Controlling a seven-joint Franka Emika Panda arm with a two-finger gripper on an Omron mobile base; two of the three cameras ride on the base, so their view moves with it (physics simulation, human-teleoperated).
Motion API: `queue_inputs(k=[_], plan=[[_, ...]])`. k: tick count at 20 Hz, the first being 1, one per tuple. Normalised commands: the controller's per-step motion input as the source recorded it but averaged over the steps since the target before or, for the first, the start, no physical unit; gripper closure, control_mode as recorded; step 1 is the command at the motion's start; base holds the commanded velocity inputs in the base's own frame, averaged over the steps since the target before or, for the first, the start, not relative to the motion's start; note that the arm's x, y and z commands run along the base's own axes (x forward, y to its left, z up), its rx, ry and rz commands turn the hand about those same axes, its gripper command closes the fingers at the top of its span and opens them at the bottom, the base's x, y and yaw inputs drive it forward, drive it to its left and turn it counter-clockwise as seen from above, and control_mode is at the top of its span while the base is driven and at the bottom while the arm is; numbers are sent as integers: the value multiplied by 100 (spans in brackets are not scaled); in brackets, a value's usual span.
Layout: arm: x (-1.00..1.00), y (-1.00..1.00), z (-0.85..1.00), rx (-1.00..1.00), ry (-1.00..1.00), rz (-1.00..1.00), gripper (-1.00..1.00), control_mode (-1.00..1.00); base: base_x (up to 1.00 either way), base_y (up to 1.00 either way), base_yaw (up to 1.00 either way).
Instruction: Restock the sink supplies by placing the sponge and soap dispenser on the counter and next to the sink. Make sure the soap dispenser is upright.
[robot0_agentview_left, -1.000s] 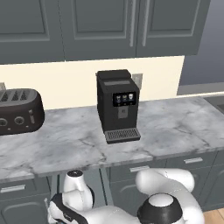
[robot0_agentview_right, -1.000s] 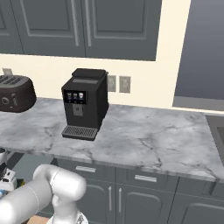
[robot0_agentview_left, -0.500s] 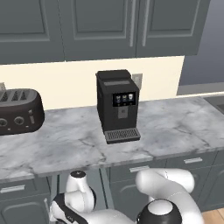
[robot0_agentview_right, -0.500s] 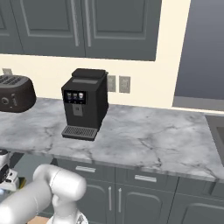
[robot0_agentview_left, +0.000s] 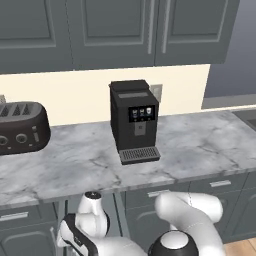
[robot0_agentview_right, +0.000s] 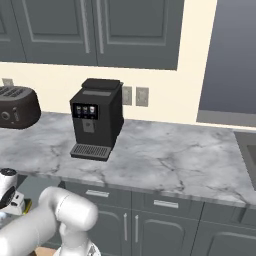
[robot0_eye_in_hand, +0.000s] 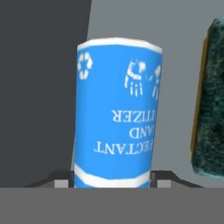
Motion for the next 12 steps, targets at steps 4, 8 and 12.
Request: queue_inputs(k=[4, 8, 12], plan=[[-62, 0, -15, 0, -2, 0, 100, -100, 0, 0, 0], [-76, -6, 52, 0, -13, -2, 100, -100, 0, 0, 0], [-52, -39, 100, 0, -13, -9, 100, -100, 0, 0, 0]])
